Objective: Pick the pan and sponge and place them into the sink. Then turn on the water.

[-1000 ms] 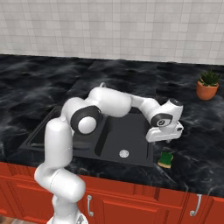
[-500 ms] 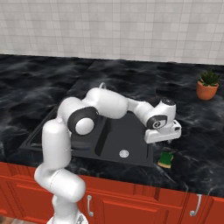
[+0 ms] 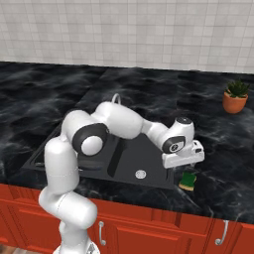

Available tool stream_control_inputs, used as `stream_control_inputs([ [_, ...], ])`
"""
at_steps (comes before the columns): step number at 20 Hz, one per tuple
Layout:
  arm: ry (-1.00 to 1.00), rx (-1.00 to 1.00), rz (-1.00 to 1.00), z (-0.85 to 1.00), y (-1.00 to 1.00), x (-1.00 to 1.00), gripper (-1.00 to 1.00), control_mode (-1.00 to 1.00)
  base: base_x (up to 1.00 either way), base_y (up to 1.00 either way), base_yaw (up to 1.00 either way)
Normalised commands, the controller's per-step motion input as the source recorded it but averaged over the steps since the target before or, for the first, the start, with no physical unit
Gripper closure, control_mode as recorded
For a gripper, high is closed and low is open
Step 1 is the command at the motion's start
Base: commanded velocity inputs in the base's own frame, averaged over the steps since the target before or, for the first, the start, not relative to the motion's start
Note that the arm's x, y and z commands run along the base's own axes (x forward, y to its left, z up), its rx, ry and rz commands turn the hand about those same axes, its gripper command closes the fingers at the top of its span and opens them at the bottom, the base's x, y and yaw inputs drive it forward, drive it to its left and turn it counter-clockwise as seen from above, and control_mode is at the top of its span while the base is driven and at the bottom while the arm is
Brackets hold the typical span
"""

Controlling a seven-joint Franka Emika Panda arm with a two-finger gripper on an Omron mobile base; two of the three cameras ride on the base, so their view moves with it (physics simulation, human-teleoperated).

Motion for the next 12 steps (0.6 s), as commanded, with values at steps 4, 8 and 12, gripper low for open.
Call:
stream_control_inputs([
  [4,0.00,-0.06,-0.01,-0.07,-0.29,-0.07,-1.00,-1.00,0.00,0.00,0.00],
  [8,0.00,-0.05,0.00,0.00,-0.38,0.00,-1.00,-1.00,0.00,0.00,0.00],
  [12,0.00,-0.02,0.00,0.00,-0.37,0.00,-1.00,-1.00,0.00,0.00,0.00],
])
